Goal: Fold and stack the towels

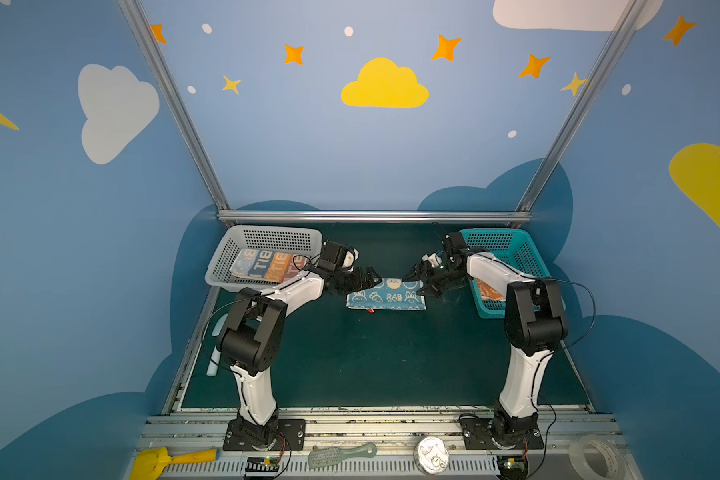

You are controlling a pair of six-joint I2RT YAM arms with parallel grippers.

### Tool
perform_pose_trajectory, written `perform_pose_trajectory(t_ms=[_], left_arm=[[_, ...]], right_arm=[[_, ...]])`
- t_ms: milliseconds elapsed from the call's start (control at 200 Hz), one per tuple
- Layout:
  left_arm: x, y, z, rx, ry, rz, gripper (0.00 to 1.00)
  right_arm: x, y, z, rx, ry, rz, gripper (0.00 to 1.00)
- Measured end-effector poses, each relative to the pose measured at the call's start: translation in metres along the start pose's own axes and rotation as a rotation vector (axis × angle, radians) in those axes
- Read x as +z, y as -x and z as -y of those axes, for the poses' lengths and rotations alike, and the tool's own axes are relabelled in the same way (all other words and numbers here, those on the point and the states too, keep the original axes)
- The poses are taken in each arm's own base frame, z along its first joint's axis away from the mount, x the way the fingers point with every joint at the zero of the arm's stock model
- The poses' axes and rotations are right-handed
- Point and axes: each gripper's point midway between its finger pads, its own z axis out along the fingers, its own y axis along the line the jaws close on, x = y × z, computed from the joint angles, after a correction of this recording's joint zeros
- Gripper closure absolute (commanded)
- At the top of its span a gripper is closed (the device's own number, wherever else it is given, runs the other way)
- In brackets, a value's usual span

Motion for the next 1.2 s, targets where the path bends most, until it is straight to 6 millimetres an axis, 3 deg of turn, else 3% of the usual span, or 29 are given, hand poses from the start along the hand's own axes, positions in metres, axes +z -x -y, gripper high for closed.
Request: perform_pose_trajectory(t_ms=[195,521,646,856,991,1136,1201], left_arm=[[0.016,-0.029,-0.028,-0.071,0.020,-0.051,0.01],[0.015,-0.027,-0.027,-0.039,0.022,-0.045,0.00],[0.001,-0.015,-0.023,0.014,0.091,-0.036,0.00],[-0.029,0.036,-0.008,0.095,0.135,0.009,0.00],[-0.017,0.037,-0.029,0.072,0.153,-0.050,0.00],[0.008,0.009,-0.063,0.011,0.192,-0.185,0.00],[0.012,0.009,-0.064,0.009,0.184,-0.206,0.01]], right_arm=[[0.023,-0.009,0.035,0.078,-0.026,-0.055,0.17],[0.017,-0.006,0.034,0.053,-0.006,-0.046,0.11],[0.002,-0.004,0.032,0.026,-0.044,-0.012,0.11],[-0.031,0.020,0.018,-0.044,-0.123,0.083,0.11],[-0.035,0.029,0.019,-0.063,-0.175,0.102,0.11],[-0.018,0.027,0.035,-0.049,-0.231,0.061,0.11],[-0.009,0.024,0.043,-0.040,-0.256,0.036,0.11]])
